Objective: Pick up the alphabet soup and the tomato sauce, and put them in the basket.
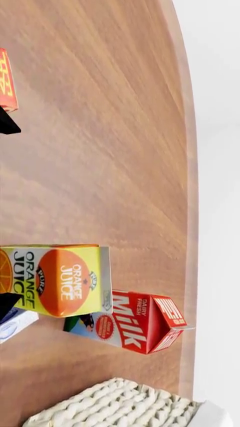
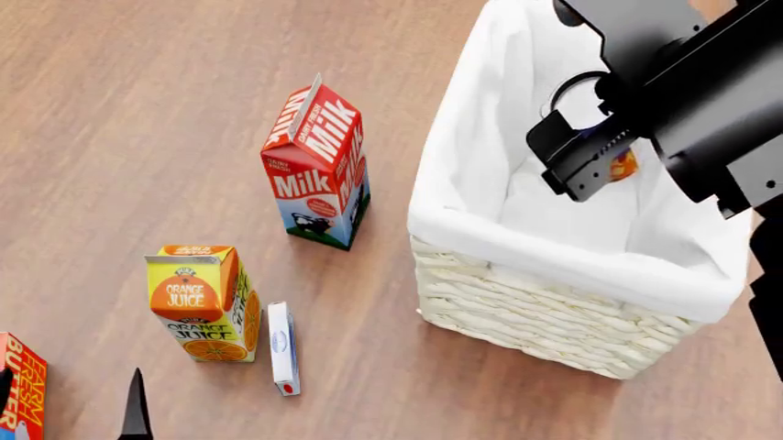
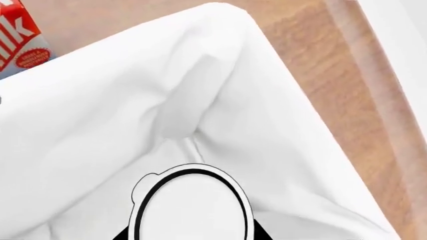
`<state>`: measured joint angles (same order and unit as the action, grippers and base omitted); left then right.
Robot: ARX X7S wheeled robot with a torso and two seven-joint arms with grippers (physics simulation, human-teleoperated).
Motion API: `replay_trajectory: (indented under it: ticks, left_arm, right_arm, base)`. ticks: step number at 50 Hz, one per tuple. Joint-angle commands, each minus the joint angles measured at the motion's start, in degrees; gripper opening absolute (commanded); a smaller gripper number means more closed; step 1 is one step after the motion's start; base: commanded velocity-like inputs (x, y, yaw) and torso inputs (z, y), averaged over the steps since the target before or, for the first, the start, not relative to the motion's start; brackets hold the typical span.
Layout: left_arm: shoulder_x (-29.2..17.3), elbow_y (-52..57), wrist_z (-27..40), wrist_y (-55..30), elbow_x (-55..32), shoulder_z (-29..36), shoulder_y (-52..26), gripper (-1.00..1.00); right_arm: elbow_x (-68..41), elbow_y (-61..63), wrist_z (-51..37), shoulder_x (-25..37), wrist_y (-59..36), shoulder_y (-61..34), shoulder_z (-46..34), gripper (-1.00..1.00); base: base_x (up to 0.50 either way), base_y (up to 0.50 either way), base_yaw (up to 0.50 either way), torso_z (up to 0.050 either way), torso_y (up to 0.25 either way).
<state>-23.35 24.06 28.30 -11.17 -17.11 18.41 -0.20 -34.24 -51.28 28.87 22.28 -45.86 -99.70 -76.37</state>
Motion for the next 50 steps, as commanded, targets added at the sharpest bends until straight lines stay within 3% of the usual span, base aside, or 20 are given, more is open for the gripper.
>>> replay_trajectory:
  ticks: [1,21,50]
  left_arm:
    - [1.5,-1.1,-3.4,0.9,-1.8,-1.5,-0.1,1.0]
    - [1.3,-1.2,-3.2,0.7,-2.3,-1.6,-0.4,1.0]
    - [0.8,-0.2,-2.7,0.4,-2.8,-1.3,-0.3,1.0]
  right_arm:
    - [3.5,-3.2,1.7,-2.6,1.9,0.3,0.7,-1.0]
    - [4.9,-11.9,2.7,-6.9,6.9,1.2,0.7,-1.0]
    - [4.8,-8.1,2.2,-5.3,3.8,1.0,0.6,-1.0]
  base:
    - [0.0,0.0,0.0,0.0,0.0]
    - [0.0,0.0,0.0,0.0,0.001]
    - [0.0,0.0,0.0,0.0,0.001]
